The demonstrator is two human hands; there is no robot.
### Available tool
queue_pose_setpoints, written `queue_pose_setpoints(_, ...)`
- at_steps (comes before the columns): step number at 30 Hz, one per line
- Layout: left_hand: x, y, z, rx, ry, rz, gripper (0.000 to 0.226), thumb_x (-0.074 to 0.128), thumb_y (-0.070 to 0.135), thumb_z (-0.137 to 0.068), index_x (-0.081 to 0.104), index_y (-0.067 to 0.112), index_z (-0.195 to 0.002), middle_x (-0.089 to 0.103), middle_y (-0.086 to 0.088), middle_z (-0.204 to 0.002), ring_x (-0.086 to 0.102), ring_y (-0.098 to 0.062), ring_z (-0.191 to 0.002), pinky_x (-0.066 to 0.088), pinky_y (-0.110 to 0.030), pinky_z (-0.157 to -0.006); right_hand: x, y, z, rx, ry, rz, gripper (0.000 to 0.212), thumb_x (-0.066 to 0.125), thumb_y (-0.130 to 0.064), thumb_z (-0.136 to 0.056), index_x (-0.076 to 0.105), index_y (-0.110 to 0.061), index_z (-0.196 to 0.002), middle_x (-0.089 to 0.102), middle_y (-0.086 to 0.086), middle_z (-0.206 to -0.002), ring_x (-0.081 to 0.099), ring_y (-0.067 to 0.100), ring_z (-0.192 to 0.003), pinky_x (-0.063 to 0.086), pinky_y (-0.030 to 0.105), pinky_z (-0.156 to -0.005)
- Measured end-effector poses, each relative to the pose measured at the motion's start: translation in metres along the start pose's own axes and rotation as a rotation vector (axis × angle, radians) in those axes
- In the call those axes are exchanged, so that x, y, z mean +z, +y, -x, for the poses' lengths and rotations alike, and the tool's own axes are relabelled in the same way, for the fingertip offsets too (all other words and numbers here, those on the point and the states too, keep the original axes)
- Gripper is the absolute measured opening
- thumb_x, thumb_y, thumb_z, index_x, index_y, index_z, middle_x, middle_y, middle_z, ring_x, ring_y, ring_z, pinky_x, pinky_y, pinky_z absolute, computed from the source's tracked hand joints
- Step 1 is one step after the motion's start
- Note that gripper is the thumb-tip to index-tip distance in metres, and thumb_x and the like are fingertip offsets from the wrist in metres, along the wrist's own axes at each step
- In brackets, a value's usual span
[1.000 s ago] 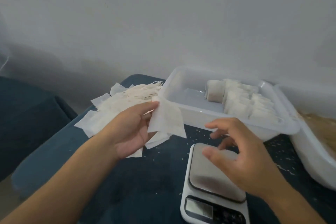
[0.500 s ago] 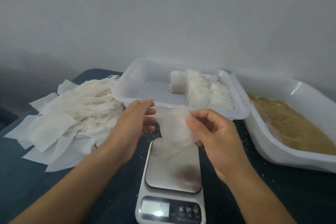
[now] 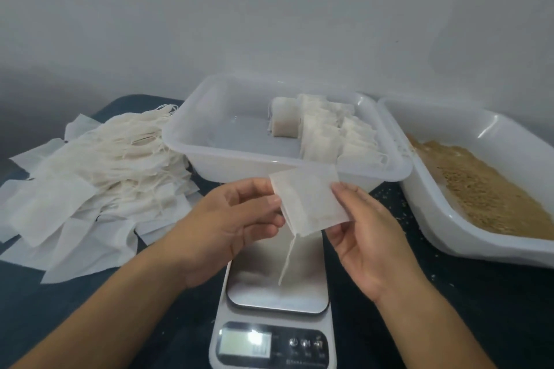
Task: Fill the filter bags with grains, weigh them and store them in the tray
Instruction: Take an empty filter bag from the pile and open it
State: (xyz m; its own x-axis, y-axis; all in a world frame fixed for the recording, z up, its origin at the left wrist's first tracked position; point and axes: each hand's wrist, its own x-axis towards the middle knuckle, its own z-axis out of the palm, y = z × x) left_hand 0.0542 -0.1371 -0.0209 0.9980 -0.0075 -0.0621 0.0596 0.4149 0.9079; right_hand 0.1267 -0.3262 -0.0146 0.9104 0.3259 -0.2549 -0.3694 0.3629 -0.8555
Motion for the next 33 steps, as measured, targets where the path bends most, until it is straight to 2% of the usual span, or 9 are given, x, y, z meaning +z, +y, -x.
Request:
queue_pose_setpoints(4, 0.005, -0.002, 0.000, 0.040, 0.080, 0.027, 0.012, 0.074, 0.013, -0.081, 0.081, 0.018, -0.089, 0.070, -0.006, -0.078, 0.067, -0.008, -0.067, 0.055, -0.016, -0.062, -0.001, 0.004, -0.002, -0.002, -0.022, 0.102, 0.015, 0.065, -0.020, -0.099, 0.073, -0.009, -0.104, 0.072, 0.006, -0.092, 0.063, 0.012, -0.075, 0.052, 0.020, -0.055)
queue_pose_setpoints(6, 0.008, -0.002, 0.001, 0.086, 0.124, 0.013, 0.012, 0.074, 0.012, -0.080, 0.079, 0.018, -0.090, 0.071, -0.007, -0.078, 0.068, -0.010, -0.066, 0.055, -0.016, -0.061, -0.002, 0.004, -0.001, -0.094, 0.006, 0.345, 0.009, 0.065, -0.024, -0.100, 0.074, -0.023, -0.102, 0.076, -0.002, -0.096, 0.069, 0.008, -0.080, 0.059, 0.026, -0.064)
queue_pose_setpoints(9, 0.011, -0.002, 0.002, 0.223, 0.215, -0.056, 0.024, 0.082, 0.018, -0.072, 0.071, 0.022, -0.093, 0.072, -0.007, -0.075, 0.069, -0.014, -0.065, 0.055, -0.019, -0.062, -0.004, 0.003, 0.007, -0.654, 0.156, 1.016, 0.024, 0.067, -0.037, -0.096, 0.058, -0.034, -0.118, 0.065, -0.016, -0.111, 0.065, 0.001, -0.098, 0.057, 0.026, -0.084)
queue_pose_setpoints(11, 0.013, -0.002, 0.003, 0.331, 0.267, -0.177, 0.020, 0.079, 0.028, -0.070, 0.069, 0.030, -0.087, 0.072, -0.004, -0.074, 0.069, -0.015, -0.066, 0.055, -0.021, -0.065, 0.003, 0.004, 0.017, -0.904, 0.042, 1.069, 0.032, 0.067, -0.041, -0.096, 0.056, -0.032, -0.124, 0.063, -0.018, -0.111, 0.063, 0.001, -0.102, 0.051, 0.015, -0.083)
queue_pose_setpoints(14, 0.015, -0.002, 0.006, 0.437, 0.295, -0.378, 0.016, 0.076, 0.033, -0.075, 0.065, 0.035, -0.086, 0.074, 0.001, -0.078, 0.072, -0.014, -0.072, 0.057, -0.022, -0.068, 0.016, 0.012, 0.030, -0.906, -0.125, 1.077, 0.042, 0.068, -0.046, -0.092, 0.059, -0.029, -0.129, 0.067, -0.021, -0.105, 0.065, -0.003, -0.100, 0.048, 0.007, -0.081)
queue_pose_setpoints(20, 0.015, 0.001, 0.009, 0.426, 0.278, -0.496, 0.018, 0.076, 0.038, -0.076, 0.062, 0.035, -0.087, 0.075, 0.001, -0.080, 0.074, -0.017, -0.076, 0.061, -0.030, -0.073, 0.023, 0.015, 0.030, -0.975, -0.097, 1.135, 0.035, 0.070, -0.026, -0.091, 0.062, -0.019, -0.125, 0.072, -0.017, -0.091, 0.067, 0.000, -0.082, 0.054, 0.019, -0.074)
queue_pose_setpoints(24, 0.018, -0.002, 0.010, 0.417, 0.300, -0.567, 0.019, 0.077, 0.029, -0.078, 0.062, 0.036, -0.086, 0.073, 0.003, -0.079, 0.072, -0.017, -0.075, 0.062, -0.035, -0.074, 0.024, 0.016, 0.029, -0.992, -0.041, 1.134, 0.022, 0.067, -0.020, -0.092, 0.057, -0.025, -0.111, 0.068, -0.014, -0.080, 0.065, 0.008, -0.070, 0.051, 0.024, -0.062)
queue_pose_setpoints(29, 0.018, 0.002, 0.014, 0.492, 0.421, -0.802, 0.020, 0.068, 0.023, -0.077, 0.059, 0.038, -0.087, 0.069, 0.012, -0.077, 0.065, -0.008, -0.067, 0.047, -0.010, -0.062, 0.016, 0.007, 0.028, -1.033, -0.067, 1.307, 0.016, 0.051, -0.016, -0.093, 0.064, -0.019, -0.100, 0.057, -0.007, -0.086, 0.049, 0.008, -0.063, 0.042, 0.015, -0.057)
queue_pose_setpoints(33, 0.018, 0.012, 0.017, 0.448, 0.412, -0.923, 0.020, 0.064, 0.027, -0.074, 0.058, 0.039, -0.088, 0.068, 0.014, -0.078, 0.064, -0.007, -0.067, 0.047, -0.010, -0.061, 0.013, -0.002, 0.033, -1.044, -0.233, 1.522, 0.034, 0.044, -0.021, -0.091, 0.076, -0.016, -0.102, 0.062, -0.002, -0.096, 0.059, 0.016, -0.071, 0.052, 0.034, -0.054)
